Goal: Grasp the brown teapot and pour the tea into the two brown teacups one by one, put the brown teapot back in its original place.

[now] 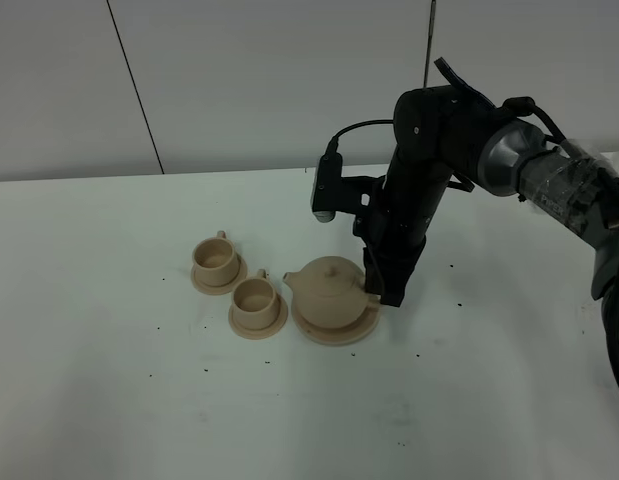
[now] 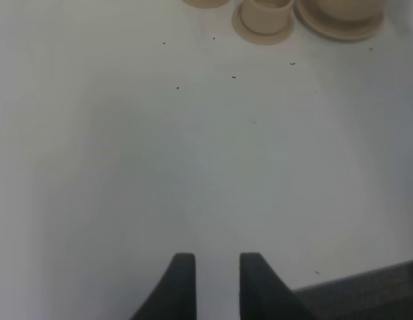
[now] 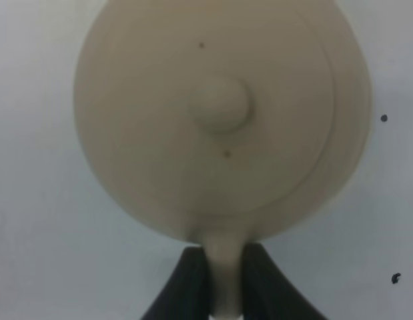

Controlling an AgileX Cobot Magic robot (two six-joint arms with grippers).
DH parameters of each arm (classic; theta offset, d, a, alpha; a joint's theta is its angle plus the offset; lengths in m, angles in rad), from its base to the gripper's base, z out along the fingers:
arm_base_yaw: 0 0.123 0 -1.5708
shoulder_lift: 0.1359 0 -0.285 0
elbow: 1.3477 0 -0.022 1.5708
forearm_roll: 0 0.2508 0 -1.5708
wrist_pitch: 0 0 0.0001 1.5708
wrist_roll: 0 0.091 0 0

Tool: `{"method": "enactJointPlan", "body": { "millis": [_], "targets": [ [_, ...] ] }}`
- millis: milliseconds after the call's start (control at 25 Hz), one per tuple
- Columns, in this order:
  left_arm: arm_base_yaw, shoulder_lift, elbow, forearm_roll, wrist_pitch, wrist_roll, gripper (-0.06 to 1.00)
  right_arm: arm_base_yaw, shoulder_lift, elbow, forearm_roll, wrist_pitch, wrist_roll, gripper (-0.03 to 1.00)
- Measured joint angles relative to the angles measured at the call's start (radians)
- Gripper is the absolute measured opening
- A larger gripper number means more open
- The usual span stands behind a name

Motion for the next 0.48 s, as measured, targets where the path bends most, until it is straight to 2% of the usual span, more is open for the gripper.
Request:
{"method": "enactJointPlan", "body": {
  "millis": [480],
  "targets": [
    [0.000, 0.000, 0.000, 0.000, 0.000, 0.000, 0.23, 0.000, -0.031, 0.000, 0.004, 0.004, -0.001, 0.10]
  ]
}}
